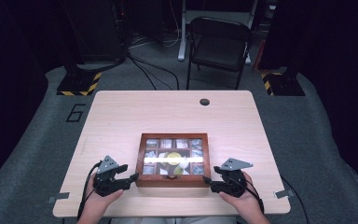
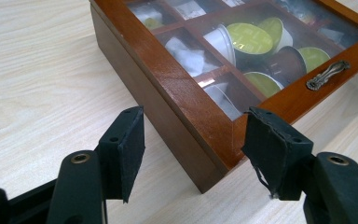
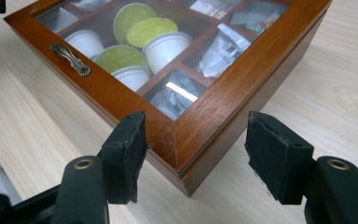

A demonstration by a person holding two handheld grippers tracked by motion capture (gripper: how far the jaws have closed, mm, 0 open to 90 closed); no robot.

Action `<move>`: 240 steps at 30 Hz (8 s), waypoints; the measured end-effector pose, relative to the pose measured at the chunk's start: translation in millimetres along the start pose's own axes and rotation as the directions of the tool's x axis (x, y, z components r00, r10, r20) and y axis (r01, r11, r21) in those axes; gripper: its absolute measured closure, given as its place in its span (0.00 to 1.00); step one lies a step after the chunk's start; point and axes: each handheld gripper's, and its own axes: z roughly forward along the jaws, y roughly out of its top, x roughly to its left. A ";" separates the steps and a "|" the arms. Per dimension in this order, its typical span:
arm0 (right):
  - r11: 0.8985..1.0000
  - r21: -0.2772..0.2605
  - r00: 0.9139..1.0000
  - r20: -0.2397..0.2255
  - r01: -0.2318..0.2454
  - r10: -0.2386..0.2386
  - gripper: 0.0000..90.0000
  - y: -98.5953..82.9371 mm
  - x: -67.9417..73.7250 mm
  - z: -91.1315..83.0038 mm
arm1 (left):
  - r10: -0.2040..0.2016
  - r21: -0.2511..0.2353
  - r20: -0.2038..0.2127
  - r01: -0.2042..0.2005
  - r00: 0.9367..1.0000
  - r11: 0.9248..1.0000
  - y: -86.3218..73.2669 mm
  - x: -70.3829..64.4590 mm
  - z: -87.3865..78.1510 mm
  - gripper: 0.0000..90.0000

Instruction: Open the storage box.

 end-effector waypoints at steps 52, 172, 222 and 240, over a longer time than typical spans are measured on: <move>0.996 0.044 0.997 -0.012 0.077 -0.077 0.44 -12.3 6.2 12.7 | 0.026 0.046 0.078 -0.030 0.997 0.998 -14.5 -12.8 16.3 0.45; 0.980 -0.186 0.997 0.010 -0.070 0.073 0.47 140.9 -53.2 4.6 | 0.020 -0.148 -0.029 -0.024 0.999 0.989 136.8 33.2 33.4 0.43; 0.975 -0.184 0.990 0.027 -0.128 0.135 0.50 144.3 -81.1 42.7 | -0.077 -0.182 -0.040 0.068 0.996 0.981 123.1 58.3 71.4 0.50; 0.978 -0.156 0.990 0.021 -0.137 0.142 0.47 140.9 -84.0 52.9 | -0.082 -0.170 -0.030 0.075 0.996 0.983 108.8 65.5 85.7 0.53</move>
